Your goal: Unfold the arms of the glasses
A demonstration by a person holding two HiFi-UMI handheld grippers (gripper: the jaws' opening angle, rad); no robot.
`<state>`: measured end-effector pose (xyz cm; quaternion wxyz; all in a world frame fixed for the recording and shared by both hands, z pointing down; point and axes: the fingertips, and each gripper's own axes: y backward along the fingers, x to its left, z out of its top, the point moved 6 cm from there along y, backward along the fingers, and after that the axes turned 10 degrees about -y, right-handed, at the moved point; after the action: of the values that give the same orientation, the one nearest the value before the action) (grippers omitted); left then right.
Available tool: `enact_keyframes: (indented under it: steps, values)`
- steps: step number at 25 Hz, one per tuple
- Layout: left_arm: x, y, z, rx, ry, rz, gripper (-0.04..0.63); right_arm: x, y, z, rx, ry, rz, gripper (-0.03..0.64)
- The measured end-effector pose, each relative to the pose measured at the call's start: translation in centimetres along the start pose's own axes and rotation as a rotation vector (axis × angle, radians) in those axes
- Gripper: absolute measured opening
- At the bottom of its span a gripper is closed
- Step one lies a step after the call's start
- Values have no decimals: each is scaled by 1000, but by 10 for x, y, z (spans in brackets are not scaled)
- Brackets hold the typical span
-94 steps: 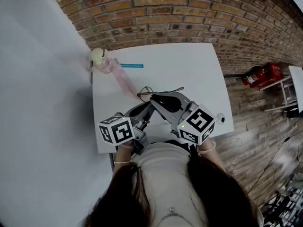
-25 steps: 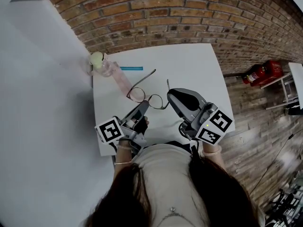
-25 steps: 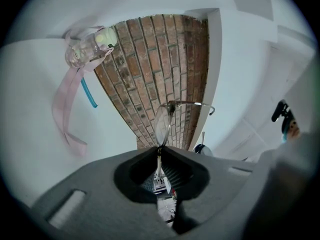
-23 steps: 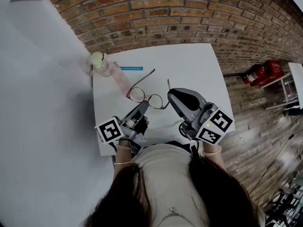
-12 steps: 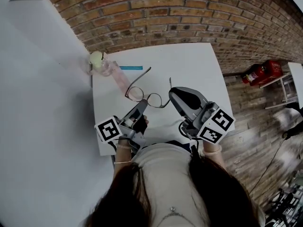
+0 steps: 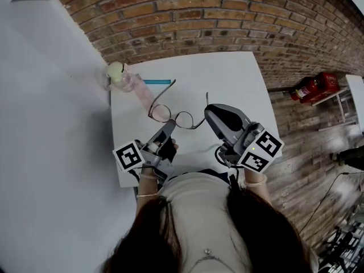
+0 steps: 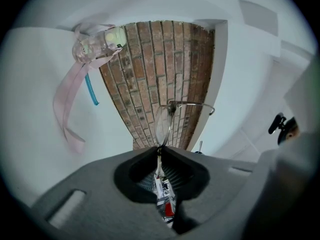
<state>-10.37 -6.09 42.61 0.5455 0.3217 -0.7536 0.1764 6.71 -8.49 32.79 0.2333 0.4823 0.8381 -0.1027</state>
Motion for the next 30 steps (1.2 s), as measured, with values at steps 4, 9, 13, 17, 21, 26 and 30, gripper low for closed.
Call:
enact_keyframes:
  steps: [4, 9, 13, 17, 21, 26, 30]
  values:
    - [-1, 0, 0, -6, 9, -9, 21, 0, 2, 2, -8, -6, 1, 26]
    - [-1, 1, 1, -16, 26, -22, 21, 0, 4, 4, -20, -16, 3, 26]
    - [-1, 1, 1, -20, 38, -28, 23, -2, 5, 4, -27, -27, 5, 26]
    - [-1, 0, 0, -20, 39, -28, 23, -2, 6, 4, -27, -32, 5, 26]
    - [1, 0, -1, -16, 32, -16, 22, -1, 6, 2, -19, -28, 14, 28]
    - [2, 1, -1, -18, 29, -12, 21, 0, 5, 2, -15, -19, 21, 31]
    - [3, 2, 0, -25, 32, -9, 21, 0, 6, 1, -13, -17, 13, 43]
